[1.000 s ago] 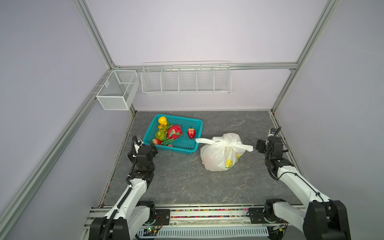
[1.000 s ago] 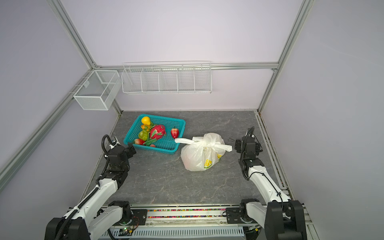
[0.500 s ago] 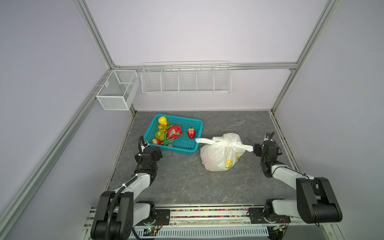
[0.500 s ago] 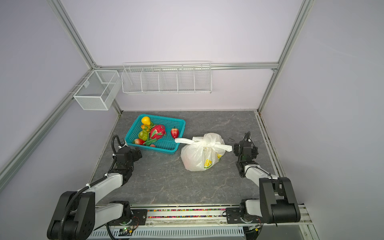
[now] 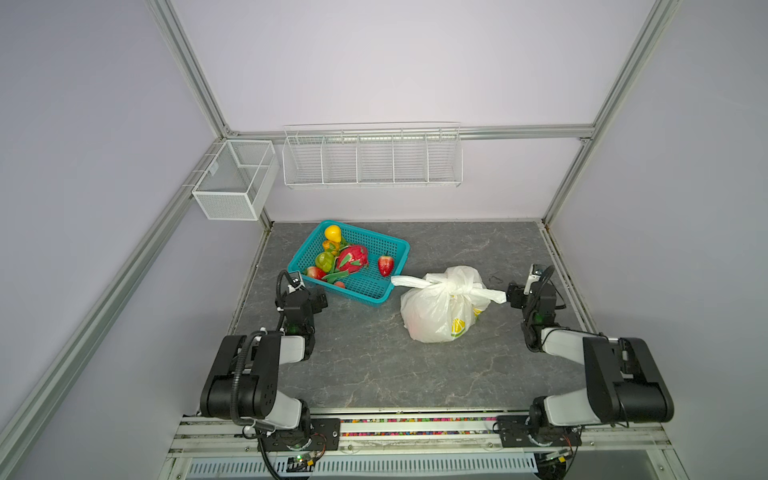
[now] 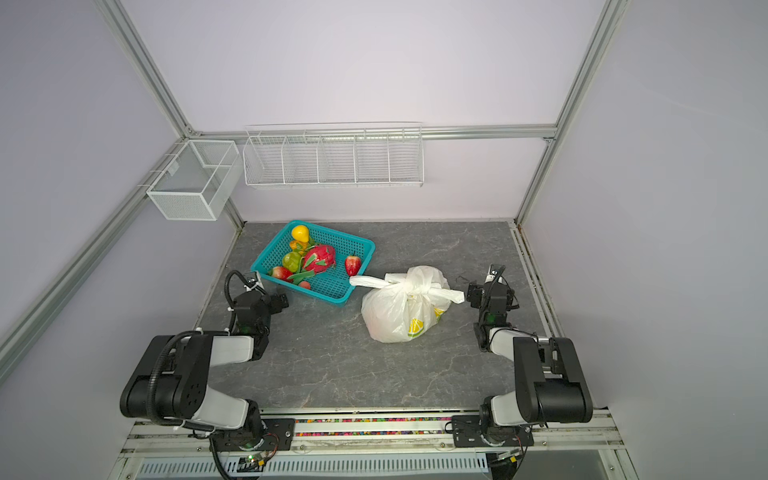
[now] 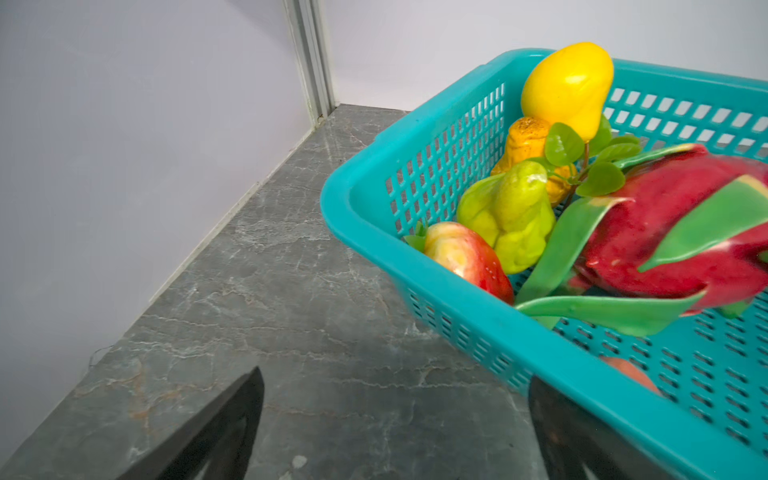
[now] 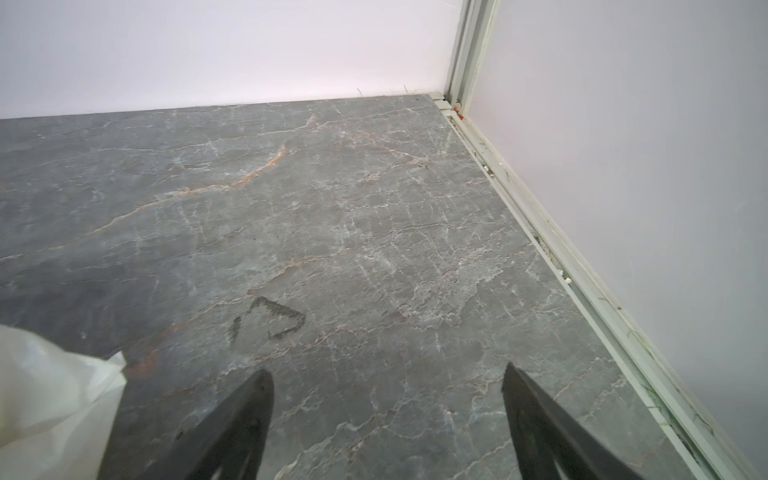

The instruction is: Place the fake fruits into the plastic bag and tie a complex knot

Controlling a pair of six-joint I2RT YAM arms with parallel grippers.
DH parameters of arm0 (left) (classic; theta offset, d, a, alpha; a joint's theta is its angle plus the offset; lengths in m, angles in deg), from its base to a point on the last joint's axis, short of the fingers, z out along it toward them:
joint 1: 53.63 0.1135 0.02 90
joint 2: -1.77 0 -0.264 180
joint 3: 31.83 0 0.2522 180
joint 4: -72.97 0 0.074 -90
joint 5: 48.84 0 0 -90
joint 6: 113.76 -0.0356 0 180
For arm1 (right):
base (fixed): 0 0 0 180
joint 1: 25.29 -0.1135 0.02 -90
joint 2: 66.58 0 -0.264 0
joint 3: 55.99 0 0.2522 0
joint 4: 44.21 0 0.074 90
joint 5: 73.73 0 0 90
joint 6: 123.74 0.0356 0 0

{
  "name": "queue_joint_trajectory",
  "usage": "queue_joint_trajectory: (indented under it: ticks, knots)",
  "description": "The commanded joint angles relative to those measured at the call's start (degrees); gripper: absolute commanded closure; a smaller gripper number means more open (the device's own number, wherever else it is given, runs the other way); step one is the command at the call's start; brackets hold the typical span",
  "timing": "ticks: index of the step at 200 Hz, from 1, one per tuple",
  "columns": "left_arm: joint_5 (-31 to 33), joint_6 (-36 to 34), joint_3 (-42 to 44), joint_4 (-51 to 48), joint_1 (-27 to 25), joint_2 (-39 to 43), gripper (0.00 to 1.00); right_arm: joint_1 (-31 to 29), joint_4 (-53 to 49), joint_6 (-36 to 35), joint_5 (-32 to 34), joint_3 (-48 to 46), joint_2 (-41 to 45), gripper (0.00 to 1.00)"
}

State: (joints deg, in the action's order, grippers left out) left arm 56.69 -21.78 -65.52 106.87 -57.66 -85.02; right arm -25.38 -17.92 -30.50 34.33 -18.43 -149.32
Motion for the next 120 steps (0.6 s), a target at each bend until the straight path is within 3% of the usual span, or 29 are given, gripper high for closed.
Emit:
queue_joint_trajectory:
  ticks: [1, 23, 42, 120]
  knots:
    - [-4.46, -2.11, 1.11, 10.40, 0.25, -1.81, 0.01, -0.13, 10.46, -1.77, -3.33, -3.76, -1.29, 0.11]
    - [-5.83, -2.48, -1.54, 4.49, 0.25, -1.29, 0.01, -0.38, 26.63, -3.02, -3.52, -8.66, -7.23, 0.11]
    - [-3.91, -1.91, -2.73, 3.21, 0.25, -1.81, 0.01, -0.45, 11.52, -1.92, -3.26, -3.74, -3.91, 0.11]
    - [-3.32, -1.81, -2.69, 3.57, 0.25, -1.99, 0.01, -2.32, 12.73, -3.71, -1.28, -3.22, -5.25, 0.11]
